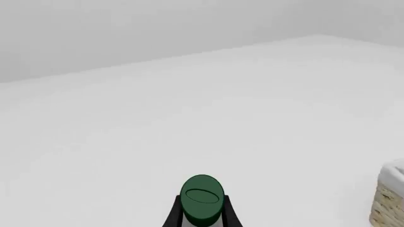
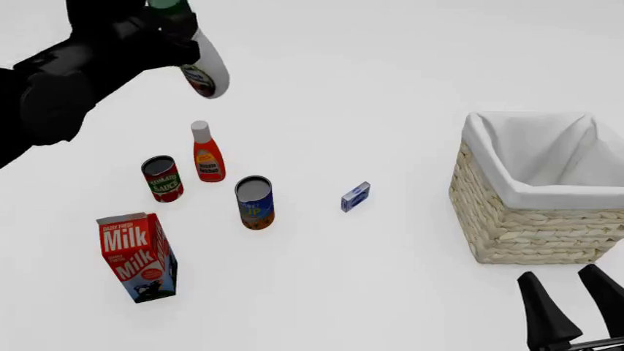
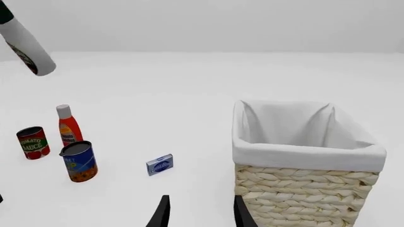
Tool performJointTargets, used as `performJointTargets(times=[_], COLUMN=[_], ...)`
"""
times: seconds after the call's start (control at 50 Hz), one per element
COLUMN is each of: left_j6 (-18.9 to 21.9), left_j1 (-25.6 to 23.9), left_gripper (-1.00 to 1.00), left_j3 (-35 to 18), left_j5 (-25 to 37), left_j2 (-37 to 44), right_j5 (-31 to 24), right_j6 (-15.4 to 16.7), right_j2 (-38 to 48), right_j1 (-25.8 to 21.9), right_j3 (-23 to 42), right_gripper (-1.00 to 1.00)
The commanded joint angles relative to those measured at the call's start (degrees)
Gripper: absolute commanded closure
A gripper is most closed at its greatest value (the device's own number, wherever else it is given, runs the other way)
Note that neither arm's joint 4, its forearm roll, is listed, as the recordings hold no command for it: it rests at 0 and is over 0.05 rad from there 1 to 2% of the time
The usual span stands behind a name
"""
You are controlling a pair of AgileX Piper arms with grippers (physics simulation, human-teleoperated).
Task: Pick the salad dressing and place it in the basket.
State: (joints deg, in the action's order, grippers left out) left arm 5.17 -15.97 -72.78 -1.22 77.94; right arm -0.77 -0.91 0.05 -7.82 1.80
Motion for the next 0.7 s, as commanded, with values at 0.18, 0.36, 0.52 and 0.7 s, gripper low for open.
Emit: performJointTargets(times=[0.18,0.36,0.52,0.7], left_j6=[3.0,2.0,1.0,-1.6], left_j1=[-19.0,-25.7,-29.8,-33.0], left_gripper=[1.00,1.00,1.00,1.00], left_j3=[8.0,8.1,8.9,9.9], left_j5=[-3.1,-3.6,-4.6,-5.7], left_j2=[-2.8,-1.4,-0.5,1.1], right_j5=[0.2,0.3,0.5,0.5], right_j6=[0.1,0.0,-0.2,-0.4], right_j2=[0.0,0.0,0.0,0.0], right_j1=[0.1,0.1,0.3,0.5], right_j3=[-0.2,-0.5,-0.8,-0.7], right_gripper=[-1.00,-1.00,-1.00,-1.00])
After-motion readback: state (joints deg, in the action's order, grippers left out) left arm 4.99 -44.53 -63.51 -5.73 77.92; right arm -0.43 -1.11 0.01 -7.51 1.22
